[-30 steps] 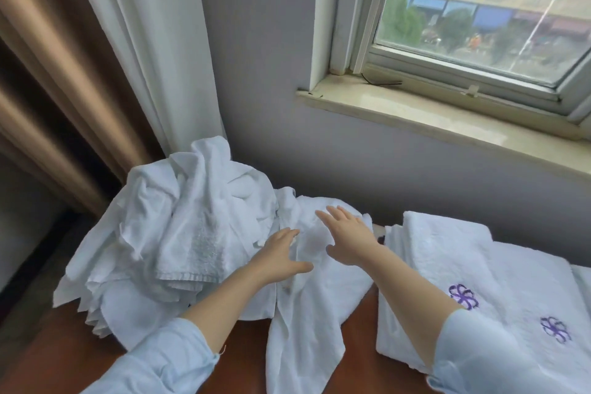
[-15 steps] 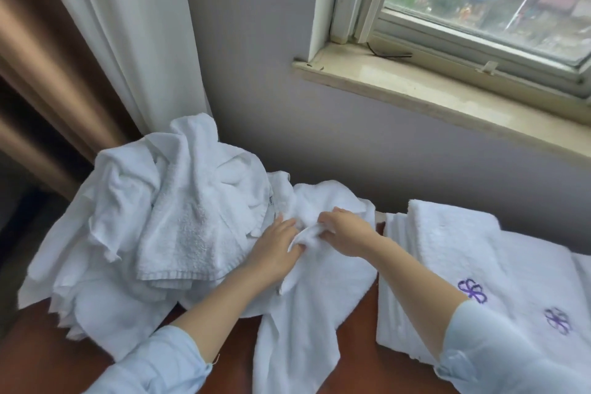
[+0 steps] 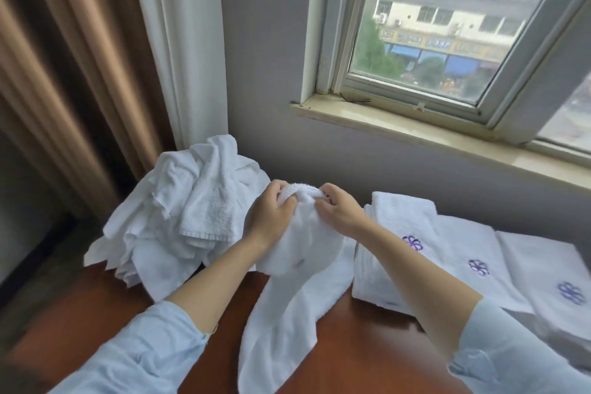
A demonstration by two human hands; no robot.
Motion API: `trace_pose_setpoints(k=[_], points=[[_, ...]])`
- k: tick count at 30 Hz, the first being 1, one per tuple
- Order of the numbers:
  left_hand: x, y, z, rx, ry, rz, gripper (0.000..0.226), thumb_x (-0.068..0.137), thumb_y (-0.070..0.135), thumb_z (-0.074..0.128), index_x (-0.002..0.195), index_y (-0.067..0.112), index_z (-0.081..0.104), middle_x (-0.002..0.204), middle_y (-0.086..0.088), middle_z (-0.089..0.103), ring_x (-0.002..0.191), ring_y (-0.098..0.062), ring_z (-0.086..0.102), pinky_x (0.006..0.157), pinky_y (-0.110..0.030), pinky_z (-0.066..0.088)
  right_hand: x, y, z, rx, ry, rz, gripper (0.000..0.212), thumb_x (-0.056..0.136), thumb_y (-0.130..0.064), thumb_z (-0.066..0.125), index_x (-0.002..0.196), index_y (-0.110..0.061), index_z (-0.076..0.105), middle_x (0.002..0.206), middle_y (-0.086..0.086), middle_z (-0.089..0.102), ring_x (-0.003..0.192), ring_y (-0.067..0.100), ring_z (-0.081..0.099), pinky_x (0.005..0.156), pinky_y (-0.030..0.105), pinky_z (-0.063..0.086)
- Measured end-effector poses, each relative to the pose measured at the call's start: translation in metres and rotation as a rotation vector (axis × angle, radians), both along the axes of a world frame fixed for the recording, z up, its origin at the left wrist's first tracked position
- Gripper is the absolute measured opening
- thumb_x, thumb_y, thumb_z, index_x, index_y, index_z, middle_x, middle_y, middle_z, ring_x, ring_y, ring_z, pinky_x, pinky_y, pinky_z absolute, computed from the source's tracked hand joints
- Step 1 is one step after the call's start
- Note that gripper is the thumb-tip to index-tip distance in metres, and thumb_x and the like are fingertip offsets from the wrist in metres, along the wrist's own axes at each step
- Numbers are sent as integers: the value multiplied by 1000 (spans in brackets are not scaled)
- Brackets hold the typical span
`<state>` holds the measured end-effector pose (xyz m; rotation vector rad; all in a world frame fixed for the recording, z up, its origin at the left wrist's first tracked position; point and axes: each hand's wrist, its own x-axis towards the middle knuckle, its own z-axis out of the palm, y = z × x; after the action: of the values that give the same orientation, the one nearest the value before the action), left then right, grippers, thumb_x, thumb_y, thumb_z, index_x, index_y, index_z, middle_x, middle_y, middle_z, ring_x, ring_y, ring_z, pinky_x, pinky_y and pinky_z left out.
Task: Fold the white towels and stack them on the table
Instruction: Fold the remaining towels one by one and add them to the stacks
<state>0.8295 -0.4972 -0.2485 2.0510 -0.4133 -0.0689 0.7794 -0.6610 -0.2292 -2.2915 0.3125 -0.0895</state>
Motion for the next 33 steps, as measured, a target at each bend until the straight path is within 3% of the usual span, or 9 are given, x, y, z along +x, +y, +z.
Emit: trace_pose_setpoints(k=[5,9,15,18,22,24,28,33], points=[[-62,23,-2,94,24,-23,12,75,45,47,76,33,50,70,17,58,70,-9,56,58,-28,36,-69,18,-8,13,119,28,20,93,-18,49,75,-18,41,71,-4,43,68,14,39,57,26,31],[-118,29,-20,156,84,-91,8,77,42,50,80,35,53,80,17,63,81,-11,60,66,-29,45,-133,22,-32,88,174,26,23,94,-17,50,72,-18,41,72,-7,44,64,8,39,51,17,31],[-198,18,-49,260,213,-247,20,74,49,51,90,38,56,94,16,67,87,-10,61,76,-34,51,-231,13,-77,163,228,-111,29,89,-17,53,68,-19,33,64,-6,35,59,10,32,55,28,25],[-237,2,-68,334,243,-364,26,86,49,56,110,38,57,104,13,65,92,-7,60,79,-30,51,-282,4,-100,169,251,-218,28,88,-17,51,68,-19,31,64,-6,34,61,12,32,56,30,25],[-278,-10,-89,463,320,-559,52,87,61,50,136,43,46,117,15,61,106,-8,59,78,-25,51,-341,-16,-125,131,349,-338,17,90,-17,48,73,-16,43,71,-4,49,67,15,45,59,31,34],[-288,-12,-97,467,364,-599,52,89,62,49,138,44,45,127,16,59,116,-8,56,81,-22,48,-365,-27,-133,111,417,-377,13,91,-15,45,81,-20,52,81,-4,57,77,17,54,64,31,41],[-284,-13,-104,533,243,-578,40,98,41,50,138,38,49,144,16,50,126,-8,51,96,-24,46,-382,-39,-134,81,492,-429,35,95,-10,39,120,-21,62,123,-2,63,115,18,58,93,33,48],[-258,-18,-105,641,145,-637,44,97,26,49,141,32,46,151,11,41,127,-12,50,99,-28,45,-363,-16,-123,102,442,-347,40,93,-20,47,131,-24,57,130,-5,62,113,13,59,93,34,52]])
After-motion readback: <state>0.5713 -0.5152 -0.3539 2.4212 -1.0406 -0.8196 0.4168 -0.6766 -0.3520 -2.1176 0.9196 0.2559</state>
